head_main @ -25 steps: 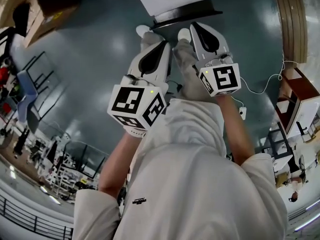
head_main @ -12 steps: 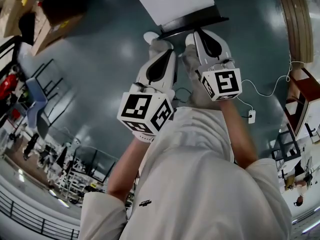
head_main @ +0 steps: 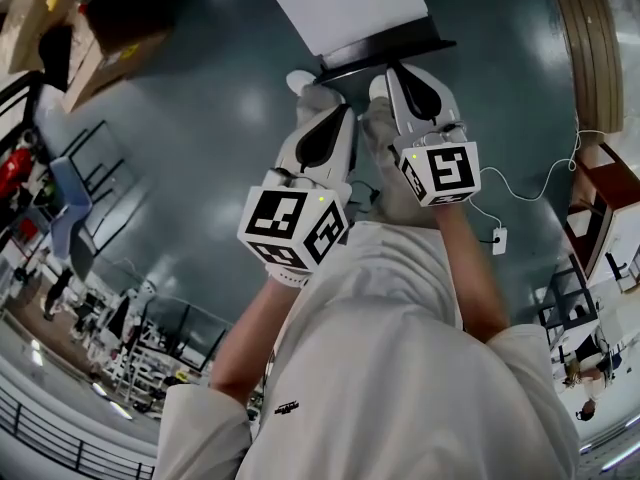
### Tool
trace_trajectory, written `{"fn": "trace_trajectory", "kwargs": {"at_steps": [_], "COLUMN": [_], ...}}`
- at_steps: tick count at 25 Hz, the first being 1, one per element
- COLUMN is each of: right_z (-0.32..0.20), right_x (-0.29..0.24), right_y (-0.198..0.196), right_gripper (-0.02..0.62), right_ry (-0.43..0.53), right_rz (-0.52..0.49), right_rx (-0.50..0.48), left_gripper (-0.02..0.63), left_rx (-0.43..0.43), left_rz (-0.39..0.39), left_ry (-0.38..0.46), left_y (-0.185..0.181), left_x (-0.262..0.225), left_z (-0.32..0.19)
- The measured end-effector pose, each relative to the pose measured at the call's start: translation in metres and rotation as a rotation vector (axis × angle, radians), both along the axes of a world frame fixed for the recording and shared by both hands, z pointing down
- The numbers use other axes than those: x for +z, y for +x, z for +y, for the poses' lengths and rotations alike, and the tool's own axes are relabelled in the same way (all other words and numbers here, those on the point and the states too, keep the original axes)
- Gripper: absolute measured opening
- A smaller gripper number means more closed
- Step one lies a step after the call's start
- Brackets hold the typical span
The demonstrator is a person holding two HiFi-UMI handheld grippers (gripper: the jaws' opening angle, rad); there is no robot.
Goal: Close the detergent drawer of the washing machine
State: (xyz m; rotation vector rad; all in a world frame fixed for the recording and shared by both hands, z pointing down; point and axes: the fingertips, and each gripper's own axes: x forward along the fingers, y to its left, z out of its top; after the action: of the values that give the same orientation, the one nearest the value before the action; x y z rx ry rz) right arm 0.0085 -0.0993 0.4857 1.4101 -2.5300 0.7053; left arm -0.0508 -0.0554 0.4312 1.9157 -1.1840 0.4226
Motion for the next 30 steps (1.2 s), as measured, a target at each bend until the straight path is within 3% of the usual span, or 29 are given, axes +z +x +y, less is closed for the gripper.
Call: {"fn": "trace_trajectory", "kwargs": {"at_steps": [8,17,24,30], "right_z": [-0.004,-0.003,-0.004,-0.005], "right_x": [0.005,0.007,0.004,0.004], "right_y": [0.003,0.001,-0.001,0.0], "right_gripper": [0.002,0.002,0.002,0.003], "right_ry": [0.019,-0.029,-0.022,-0.05], "right_rz": [-0.007,-0.065,-0.043,-0.122], "right_rx": [-0.007,-0.014,-0.027,-0.015], "left_gripper": [0.015,0.015,0.015,0.015], "left_rx": [-0.022,-0.035,-0.022,-0.01], "left_rz": [-0.01,-0.007,-0.011,-0.013], "left_ry": [-0.001,-0.008,-0.02,-0.024], "left_y": [-0.004,-0.01,-0.01,-0.009], "left_x": [0.008,0.009,0.012,0.014], "left_z": [0.0,-0.006,-0.005,-0.004]}}
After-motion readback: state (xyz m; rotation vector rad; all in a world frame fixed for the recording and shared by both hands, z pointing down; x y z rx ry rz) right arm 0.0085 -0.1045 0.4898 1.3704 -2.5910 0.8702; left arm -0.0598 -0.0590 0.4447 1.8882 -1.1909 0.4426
